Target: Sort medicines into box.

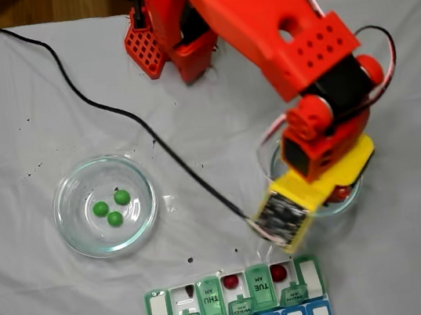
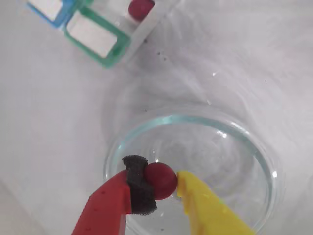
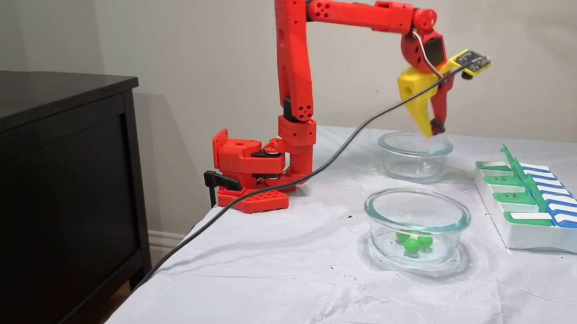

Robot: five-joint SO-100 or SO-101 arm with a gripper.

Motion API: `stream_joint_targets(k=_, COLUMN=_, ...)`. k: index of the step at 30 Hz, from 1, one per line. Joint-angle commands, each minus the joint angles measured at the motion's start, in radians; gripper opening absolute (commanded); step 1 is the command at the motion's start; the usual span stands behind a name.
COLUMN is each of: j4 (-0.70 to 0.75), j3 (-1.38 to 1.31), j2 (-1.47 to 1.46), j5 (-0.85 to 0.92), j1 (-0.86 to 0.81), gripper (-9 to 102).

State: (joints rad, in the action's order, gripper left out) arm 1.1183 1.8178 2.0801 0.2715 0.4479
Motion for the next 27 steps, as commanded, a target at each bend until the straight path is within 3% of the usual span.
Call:
stream_joint_targets(k=1, j4=-0.069, j3=-0.067, j2=0.175, j5=-0.063, j1=-0.150, gripper=0)
stream_joint_targets(k=7, j4=-0.179, j3=0.015, j2=0.166, j5=0.080, j1=-0.397, gripper=0)
stream_joint_targets(k=12, j4=-0.210, j3=0.017, j2=0.074, j5=0.135, j1=-0.506, gripper=0)
stream_joint_targets(k=20, j4=-0.267, j3=0.117, j2=0.066, j5=0.195, j1=-0.515, gripper=0)
stream_joint_targets(k=27, j4=-0.402, j3=0.126, j2=-0.037, j5=0.198, j1=-0.526, gripper=0)
